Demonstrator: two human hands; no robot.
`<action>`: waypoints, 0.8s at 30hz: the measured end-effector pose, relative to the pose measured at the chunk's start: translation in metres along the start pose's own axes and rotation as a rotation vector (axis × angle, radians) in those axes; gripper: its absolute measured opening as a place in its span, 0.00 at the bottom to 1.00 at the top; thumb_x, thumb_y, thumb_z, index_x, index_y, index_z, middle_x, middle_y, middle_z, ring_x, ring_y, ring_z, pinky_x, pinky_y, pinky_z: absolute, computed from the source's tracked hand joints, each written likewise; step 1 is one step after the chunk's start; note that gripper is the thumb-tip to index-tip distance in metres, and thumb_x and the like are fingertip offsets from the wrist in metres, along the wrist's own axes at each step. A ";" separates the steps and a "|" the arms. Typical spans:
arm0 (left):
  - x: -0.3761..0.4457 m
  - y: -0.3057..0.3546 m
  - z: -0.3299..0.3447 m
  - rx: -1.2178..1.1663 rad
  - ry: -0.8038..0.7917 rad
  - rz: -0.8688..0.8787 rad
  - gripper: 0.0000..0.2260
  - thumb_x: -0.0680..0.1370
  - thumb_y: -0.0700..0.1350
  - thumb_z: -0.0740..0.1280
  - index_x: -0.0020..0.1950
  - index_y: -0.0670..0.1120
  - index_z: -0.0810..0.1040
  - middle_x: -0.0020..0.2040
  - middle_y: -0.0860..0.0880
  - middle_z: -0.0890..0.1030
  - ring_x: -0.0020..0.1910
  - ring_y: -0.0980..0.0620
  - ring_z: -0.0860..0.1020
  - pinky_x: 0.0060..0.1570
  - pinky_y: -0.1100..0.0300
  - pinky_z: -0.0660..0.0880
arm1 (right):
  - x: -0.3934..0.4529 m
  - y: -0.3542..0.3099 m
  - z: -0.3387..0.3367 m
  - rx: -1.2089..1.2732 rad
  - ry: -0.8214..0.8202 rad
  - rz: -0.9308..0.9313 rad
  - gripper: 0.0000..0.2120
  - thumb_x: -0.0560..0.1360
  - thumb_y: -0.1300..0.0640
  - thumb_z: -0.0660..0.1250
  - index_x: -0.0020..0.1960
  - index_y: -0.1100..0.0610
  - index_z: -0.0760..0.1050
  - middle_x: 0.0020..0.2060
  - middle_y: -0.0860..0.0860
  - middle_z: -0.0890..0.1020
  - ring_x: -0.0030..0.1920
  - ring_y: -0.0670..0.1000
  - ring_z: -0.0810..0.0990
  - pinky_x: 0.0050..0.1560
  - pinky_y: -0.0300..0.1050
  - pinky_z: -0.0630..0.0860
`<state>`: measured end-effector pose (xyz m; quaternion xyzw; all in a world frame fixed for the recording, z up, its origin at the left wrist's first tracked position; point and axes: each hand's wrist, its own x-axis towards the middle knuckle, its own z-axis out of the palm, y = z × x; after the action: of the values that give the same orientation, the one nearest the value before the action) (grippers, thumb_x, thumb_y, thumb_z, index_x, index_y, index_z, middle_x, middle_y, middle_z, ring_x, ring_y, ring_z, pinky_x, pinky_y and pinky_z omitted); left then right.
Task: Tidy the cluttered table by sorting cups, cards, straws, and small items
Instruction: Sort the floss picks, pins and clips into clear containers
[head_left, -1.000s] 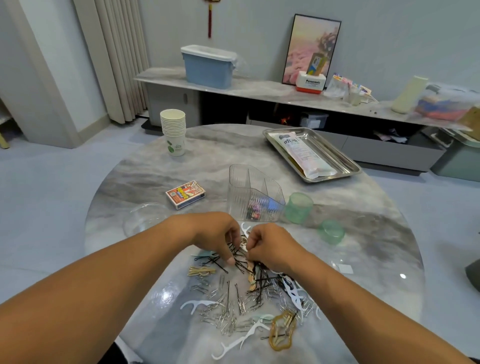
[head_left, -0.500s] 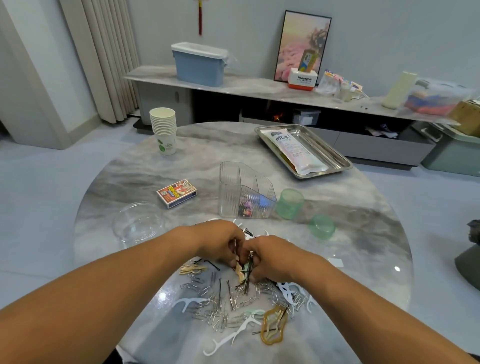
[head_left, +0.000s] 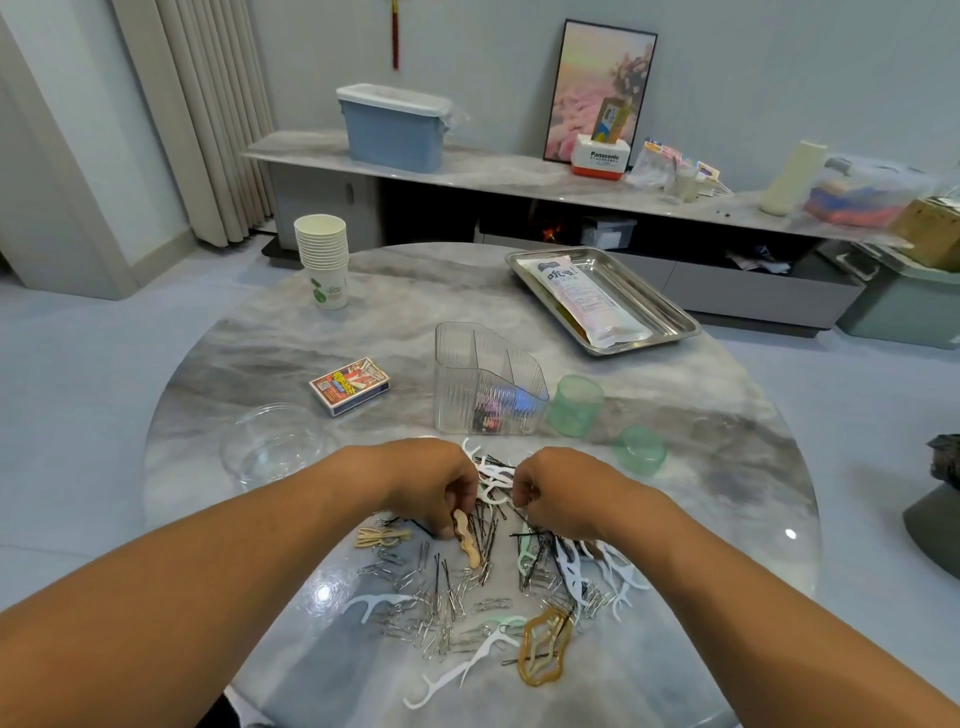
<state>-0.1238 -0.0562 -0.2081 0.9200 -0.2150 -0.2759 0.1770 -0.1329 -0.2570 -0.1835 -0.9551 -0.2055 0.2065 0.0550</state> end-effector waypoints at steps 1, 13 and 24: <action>0.001 0.001 0.000 0.034 0.010 0.004 0.10 0.72 0.44 0.78 0.51 0.50 0.81 0.42 0.54 0.82 0.38 0.57 0.77 0.40 0.60 0.73 | 0.000 -0.002 -0.001 0.018 0.026 0.016 0.09 0.77 0.60 0.66 0.52 0.52 0.83 0.50 0.48 0.82 0.51 0.52 0.80 0.52 0.48 0.80; -0.003 0.000 -0.018 -0.548 0.329 0.008 0.05 0.76 0.46 0.75 0.47 0.46 0.81 0.37 0.55 0.80 0.33 0.62 0.75 0.33 0.70 0.71 | 0.003 -0.008 -0.019 1.046 0.065 0.153 0.09 0.78 0.59 0.72 0.53 0.65 0.80 0.40 0.60 0.85 0.35 0.52 0.84 0.38 0.46 0.85; -0.009 -0.030 -0.008 0.060 0.275 -0.333 0.18 0.83 0.53 0.63 0.72 0.50 0.70 0.68 0.47 0.74 0.61 0.47 0.75 0.62 0.50 0.74 | 0.029 0.006 -0.052 0.910 0.763 0.176 0.08 0.81 0.54 0.67 0.47 0.50 0.85 0.31 0.52 0.76 0.30 0.51 0.66 0.29 0.42 0.63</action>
<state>-0.1165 -0.0251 -0.2111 0.9766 -0.0419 -0.1669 0.1290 -0.0848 -0.2520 -0.1478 -0.8558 0.0178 -0.0802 0.5107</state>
